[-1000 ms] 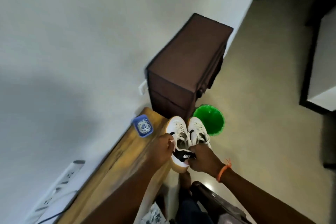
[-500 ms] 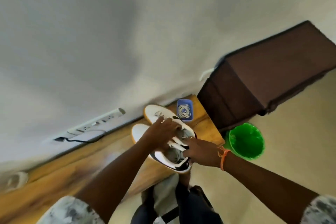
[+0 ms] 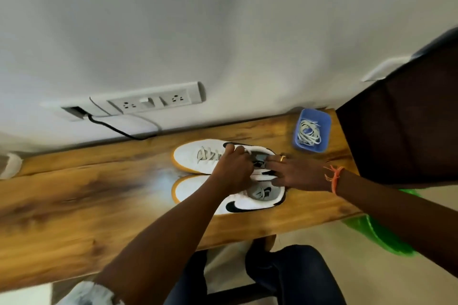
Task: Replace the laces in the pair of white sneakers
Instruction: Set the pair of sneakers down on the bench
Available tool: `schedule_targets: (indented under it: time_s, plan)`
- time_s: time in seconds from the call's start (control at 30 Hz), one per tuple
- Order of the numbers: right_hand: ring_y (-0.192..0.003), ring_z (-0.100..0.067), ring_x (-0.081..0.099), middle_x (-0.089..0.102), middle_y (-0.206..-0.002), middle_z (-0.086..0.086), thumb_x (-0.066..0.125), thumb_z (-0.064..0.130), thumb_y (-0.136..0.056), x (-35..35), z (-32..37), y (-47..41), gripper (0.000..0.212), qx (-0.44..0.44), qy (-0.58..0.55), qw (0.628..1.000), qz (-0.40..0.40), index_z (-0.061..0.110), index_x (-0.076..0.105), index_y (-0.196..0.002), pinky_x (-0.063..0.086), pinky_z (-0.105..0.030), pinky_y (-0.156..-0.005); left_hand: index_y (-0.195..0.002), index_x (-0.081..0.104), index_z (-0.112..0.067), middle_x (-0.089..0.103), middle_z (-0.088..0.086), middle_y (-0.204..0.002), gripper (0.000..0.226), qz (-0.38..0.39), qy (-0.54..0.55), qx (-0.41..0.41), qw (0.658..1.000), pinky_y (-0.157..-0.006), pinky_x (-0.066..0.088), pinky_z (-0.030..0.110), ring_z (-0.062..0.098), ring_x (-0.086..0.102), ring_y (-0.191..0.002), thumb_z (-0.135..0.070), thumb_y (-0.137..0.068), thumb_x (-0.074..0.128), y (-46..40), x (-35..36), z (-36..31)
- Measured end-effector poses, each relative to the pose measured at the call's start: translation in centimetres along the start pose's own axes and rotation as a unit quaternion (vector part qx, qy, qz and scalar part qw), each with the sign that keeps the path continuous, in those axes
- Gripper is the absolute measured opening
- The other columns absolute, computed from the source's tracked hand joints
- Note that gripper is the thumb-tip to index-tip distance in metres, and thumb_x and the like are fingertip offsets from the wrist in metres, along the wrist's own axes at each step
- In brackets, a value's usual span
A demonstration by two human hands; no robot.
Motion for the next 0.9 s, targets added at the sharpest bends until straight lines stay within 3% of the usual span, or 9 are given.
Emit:
schedule_targets:
  time_s: [0.13, 0.27, 0.33, 0.43, 0.53, 0.6, 0.7, 0.83, 0.9]
  plan:
    - [-0.145, -0.033, 0.022, 0.021, -0.159, -0.012, 0.03, 0.042, -0.094, 2.0, 0.5, -0.4, 0.06, 0.072, -0.04, 0.996, -0.033, 0.018, 0.039, -0.148, 0.027, -0.047, -0.115, -0.107, 0.07, -0.014, 0.063, 0.008, -0.111, 0.046, -0.092, 0.037, -0.003, 0.995, -0.094, 0.032, 0.043, 0.029, 0.047, -0.114, -0.052, -0.086, 0.055, -0.3, 2.0, 0.8]
    - [-0.132, -0.032, 0.039, 0.04, -0.144, -0.01, 0.051, 0.023, -0.094, 1.6, 2.0, 2.7, 0.03, 0.278, -0.186, 0.903, -0.27, 0.022, 0.065, -0.121, 0.041, -0.042, -0.103, -0.11, 0.066, -0.013, 0.057, 0.011, -0.114, 0.071, -0.288, 0.15, -0.02, 0.945, -0.086, 0.041, 0.043, 0.032, 0.049, -0.107, -0.072, -0.071, 0.054, 2.2, 2.2, 2.4]
    - [-0.126, -0.032, 0.041, 0.043, -0.133, -0.012, 0.062, 0.003, -0.08, 2.5, 2.9, 4.4, 0.036, 0.403, -0.248, 0.796, -0.378, 0.017, 0.064, -0.113, 0.042, -0.044, -0.098, -0.13, 0.053, -0.017, 0.047, 0.014, -0.132, 0.096, -0.291, 0.186, -0.101, 0.933, -0.095, 0.04, 0.051, 0.034, 0.044, -0.121, -0.085, -0.063, 0.054, 3.3, 2.9, 4.5]
    - [-0.12, -0.033, 0.035, 0.037, -0.13, -0.016, 0.066, 0.003, -0.074, 6.0, 6.0, 5.2, 0.049, 0.597, -0.424, 0.547, -0.405, 0.009, 0.048, -0.119, 0.037, -0.045, -0.1, -0.156, 0.004, -0.023, 0.005, 0.008, -0.164, 0.142, -0.09, 0.237, -0.207, 0.945, -0.117, 0.009, 0.062, 0.035, 0.002, -0.151, -0.101, -0.046, 0.048, 4.5, 6.9, 6.9]
    - [-0.12, -0.031, 0.04, 0.033, -0.131, -0.007, 0.076, 0.031, -0.075, 8.3, 10.1, 2.4, 0.071, 0.572, -0.621, 0.386, -0.372, 0.018, 0.031, -0.128, 0.05, -0.052, -0.092, -0.157, -0.001, -0.021, 0.005, 0.004, -0.165, 0.153, -0.017, 0.185, -0.2, 0.962, -0.117, 0.011, 0.06, 0.03, 0.002, -0.151, -0.104, -0.037, 0.044, 5.9, 8.2, 7.1]
    - [-0.117, -0.027, 0.053, 0.042, -0.132, 0.001, 0.082, 0.042, -0.065, 8.3, 11.4, 0.6, 0.094, 0.508, -0.683, 0.371, -0.37, 0.031, 0.02, -0.135, 0.058, -0.051, -0.082, -0.155, 0.004, -0.019, 0.015, 0.006, -0.161, 0.155, -0.025, 0.158, -0.202, 0.966, -0.112, 0.02, 0.06, 0.033, 0.012, -0.146, -0.104, -0.033, 0.046, 6.6, 8.0, 6.6]
    - [-0.118, -0.013, 0.055, 0.049, -0.136, 0.005, 0.087, 0.024, -0.065, 8.7, 10.9, 0.2, 0.11, 0.464, -0.689, 0.396, -0.392, 0.03, 0.012, -0.145, 0.052, -0.04, -0.096, -0.153, 0.008, -0.019, 0.024, 0.008, -0.155, 0.155, -0.038, 0.162, -0.241, 0.956, -0.105, 0.026, 0.06, 0.035, 0.023, -0.14, -0.106, -0.031, 0.044, 7.8, 8.8, 4.9]
    - [-0.121, -0.018, 0.056, 0.055, -0.136, -0.009, 0.069, -0.001, -0.085, 9.0, 9.9, 0.7, 0.074, 0.393, -0.756, 0.349, -0.39, 0.016, 0.03, -0.145, 0.048, -0.041, -0.103, -0.153, 0.003, -0.023, 0.023, 0.011, -0.153, 0.15, -0.028, 0.222, -0.301, 0.927, -0.106, 0.026, 0.061, 0.04, 0.022, -0.14, -0.103, -0.036, 0.051, 10.4, 10.3, 3.8]
    - [-0.128, -0.015, 0.051, 0.053, -0.142, -0.004, 0.063, -0.005, -0.089, 8.8, 9.8, 0.2, 0.061, 0.348, -0.773, 0.379, -0.37, 0.016, 0.04, -0.141, 0.044, -0.036, -0.107, -0.156, -0.004, -0.025, 0.015, 0.015, -0.158, 0.146, -0.01, 0.249, -0.302, 0.92, -0.112, 0.024, 0.06, 0.042, 0.014, -0.144, -0.097, -0.045, 0.057, 11.4, 11.2, 3.4]
Point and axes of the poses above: each hand's wrist, its own y-axis away from the middle knuckle, its own x-axis out of the palm, z = x × y, the point moved 8 cm from there along -y, towards the middle knuckle
